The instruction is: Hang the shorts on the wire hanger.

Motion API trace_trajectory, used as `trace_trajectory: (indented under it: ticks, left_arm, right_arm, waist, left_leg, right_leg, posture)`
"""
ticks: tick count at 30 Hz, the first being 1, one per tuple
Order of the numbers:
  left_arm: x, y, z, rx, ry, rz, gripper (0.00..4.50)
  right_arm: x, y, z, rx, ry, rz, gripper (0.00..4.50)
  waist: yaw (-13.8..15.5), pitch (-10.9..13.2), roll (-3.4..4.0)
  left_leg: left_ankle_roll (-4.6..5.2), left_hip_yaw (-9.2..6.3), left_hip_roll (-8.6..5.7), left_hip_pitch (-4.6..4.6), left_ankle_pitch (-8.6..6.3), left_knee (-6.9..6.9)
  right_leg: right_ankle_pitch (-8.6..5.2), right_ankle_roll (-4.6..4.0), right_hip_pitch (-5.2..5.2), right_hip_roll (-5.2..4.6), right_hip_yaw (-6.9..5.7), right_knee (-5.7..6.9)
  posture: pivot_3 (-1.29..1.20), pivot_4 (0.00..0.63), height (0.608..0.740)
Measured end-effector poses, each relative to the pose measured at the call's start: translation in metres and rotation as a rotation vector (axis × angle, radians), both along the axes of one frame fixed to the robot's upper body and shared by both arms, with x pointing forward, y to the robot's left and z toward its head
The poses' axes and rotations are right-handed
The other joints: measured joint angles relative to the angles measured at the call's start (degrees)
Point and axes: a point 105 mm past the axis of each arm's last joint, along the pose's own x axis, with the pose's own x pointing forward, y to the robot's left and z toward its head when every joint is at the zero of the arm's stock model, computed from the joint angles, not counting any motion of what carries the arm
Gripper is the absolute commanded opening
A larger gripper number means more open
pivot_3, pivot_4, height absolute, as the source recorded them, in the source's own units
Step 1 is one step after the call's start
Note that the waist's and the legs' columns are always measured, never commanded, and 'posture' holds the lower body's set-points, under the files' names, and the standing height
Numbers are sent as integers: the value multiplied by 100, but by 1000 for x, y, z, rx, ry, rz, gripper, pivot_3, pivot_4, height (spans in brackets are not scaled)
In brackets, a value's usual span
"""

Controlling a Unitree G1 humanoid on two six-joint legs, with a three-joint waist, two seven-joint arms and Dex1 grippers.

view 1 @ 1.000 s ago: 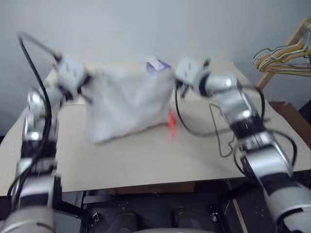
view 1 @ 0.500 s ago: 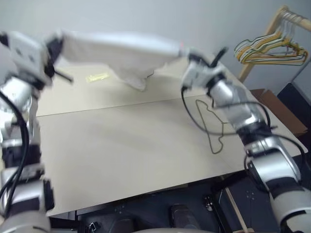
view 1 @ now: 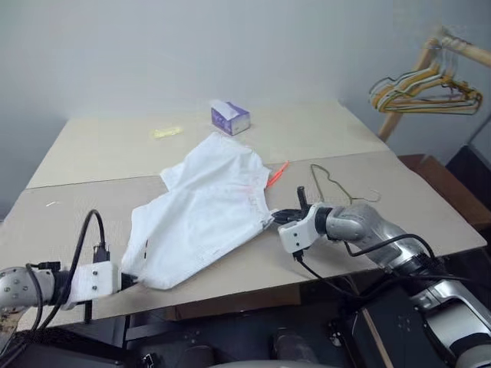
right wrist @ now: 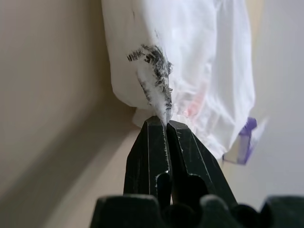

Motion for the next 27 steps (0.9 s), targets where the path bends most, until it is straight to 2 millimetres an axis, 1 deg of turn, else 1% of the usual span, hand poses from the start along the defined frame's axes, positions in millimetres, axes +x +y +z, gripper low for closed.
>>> trace_trajectory:
  ticks: [1, 5, 7, 8, 9, 12, 15, 18, 23, 26, 27]
  left_arm:
    - [-7, 0, 2, 13, 34, -9, 0]
    - [-23, -3, 8, 47, 111, -44, 0]
    - [-20, -5, 9, 49, 83, -38, 0]
    - [-16, -6, 9, 45, 51, -25, 0]
    - [-11, -7, 9, 40, 17, -12, 0]
    - [-2, -12, 11, 21, -53, -13, 0]
    - [5, -20, 13, -30, -96, -7, 0]
    - [3, -24, 14, -40, -87, -25, 0]
    - [-2, -15, 5, 20, -57, -33, 0]
    - [-2, -15, 5, 19, -57, -35, 0]
    - [-2, -15, 5, 18, -56, -35, 0]
  right_arm:
    - [-4, -1, -1, -16, 13, 9, 43]
    - [-17, -3, -3, -47, 56, 33, 43]
    - [-21, -6, -1, -58, 68, 27, 43]
    - [-23, -8, -2, -72, 75, 23, 43]
    - [-24, -10, -2, -81, 78, 19, 43]
    - [-31, -11, -1, -86, 85, 21, 43]
    - [-39, -13, -5, -103, 104, 23, 43]
    - [-43, -17, -10, -115, 122, 3, 43]
    - [-50, -20, -14, -126, 152, -16, 43]
    - [-53, -19, -13, -133, 161, -14, 43]
    - [-54, -18, -12, -136, 160, -11, 281]
  waist:
    - [33, 0, 0]
    - [130, 1, 1]
    - [159, 1, 1]
    - [176, 1, 1]
    - [198, 1, 1]
    - [222, -2, -5]
    - [219, -2, -5]
    - [206, -2, -5]
    - [159, -2, -5]
    - [155, -2, -5]
    - [155, -2, -5]
  left_leg:
    - [0, 3, 0, -10, -3, 0]
    - [4, 5, -1, -10, -16, 0]
    - [4, 5, -1, -9, -16, 0]
    - [4, 4, -1, -6, -16, 1]
    - [4, 1, -1, -7, -15, 3]
    - [4, 0, 1, -2, -15, 5]
    - [3, 0, 2, -1, -15, 5]
    - [3, 0, 2, -3, -15, 4]
    - [3, -1, 2, -3, -15, 4]
    - [3, 0, 2, -2, -15, 5]
    - [3, 0, 3, -2, -15, 5]
  right_leg:
    - [17, -13, -8, 0, -1, 0]
    - [15, -2, -4, 1, -1, -10]
    - [-2, -29, -1, 1, -2, -10]
    - [-7, -22, 3, 1, -5, -8]
    - [-29, 12, 3, 1, -8, -8]
    - [-29, 12, 8, 3, -8, -1]
    - [-30, 12, 8, 5, -8, 0]
    - [-29, 11, 5, 6, -7, -1]
    - [-30, 10, 6, 6, -8, -2]
    - [-30, 10, 6, 5, -7, -2]
    - [-31, 11, 6, 5, -7, -2]
  posture:
    - [63, 0, 740]
    - [66, 0, 740]
    - [61, 0, 740]
    - [60, 0, 740]
    - [58, 0, 740]
    - [49, 0, 740]
    - [43, 0, 740]
    - [36, 0, 740]
    - [35, 0, 740]
    - [33, 0, 740]
    - [33, 0, 740]
